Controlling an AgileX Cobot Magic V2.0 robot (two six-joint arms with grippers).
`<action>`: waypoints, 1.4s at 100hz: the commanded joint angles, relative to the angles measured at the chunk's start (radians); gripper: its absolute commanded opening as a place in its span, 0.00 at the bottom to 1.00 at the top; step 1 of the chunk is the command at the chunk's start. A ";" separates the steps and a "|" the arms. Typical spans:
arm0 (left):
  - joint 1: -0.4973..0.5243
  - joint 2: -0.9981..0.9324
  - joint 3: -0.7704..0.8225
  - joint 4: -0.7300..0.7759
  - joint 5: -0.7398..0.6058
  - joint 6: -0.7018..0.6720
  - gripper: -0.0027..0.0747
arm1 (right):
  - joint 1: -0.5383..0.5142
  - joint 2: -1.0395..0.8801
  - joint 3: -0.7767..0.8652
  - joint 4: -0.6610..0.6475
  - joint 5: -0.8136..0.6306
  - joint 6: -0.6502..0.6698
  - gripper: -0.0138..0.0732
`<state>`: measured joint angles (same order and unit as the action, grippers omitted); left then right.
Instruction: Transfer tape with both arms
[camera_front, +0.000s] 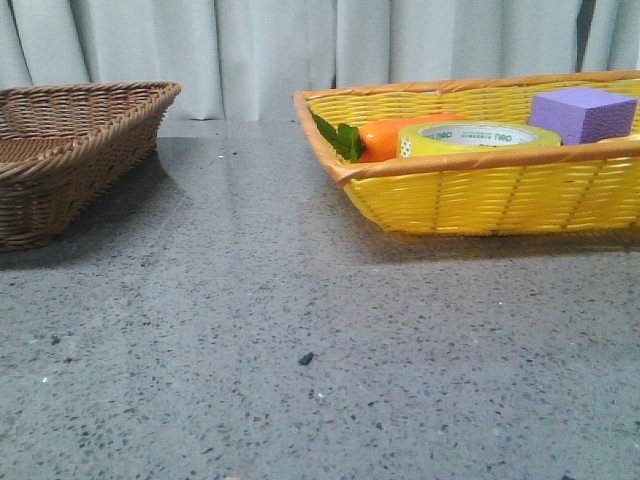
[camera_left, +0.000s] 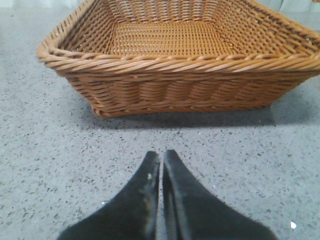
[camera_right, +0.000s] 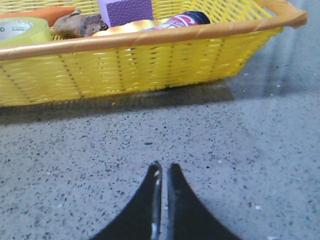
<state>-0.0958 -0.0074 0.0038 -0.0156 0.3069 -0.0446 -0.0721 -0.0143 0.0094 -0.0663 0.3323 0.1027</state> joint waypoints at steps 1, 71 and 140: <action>0.001 -0.028 0.009 -0.006 -0.095 -0.006 0.01 | -0.006 -0.016 0.022 -0.007 -0.016 -0.007 0.08; 0.001 -0.028 0.009 -0.006 -0.245 -0.006 0.01 | -0.006 -0.016 0.022 0.000 -0.338 -0.007 0.08; 0.001 -0.010 -0.047 -0.006 -0.359 -0.006 0.01 | -0.006 0.060 -0.144 0.000 -0.300 -0.007 0.08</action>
<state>-0.0958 -0.0074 -0.0046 -0.0156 0.0315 -0.0446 -0.0721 0.0023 -0.0715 -0.0646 0.0852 0.1027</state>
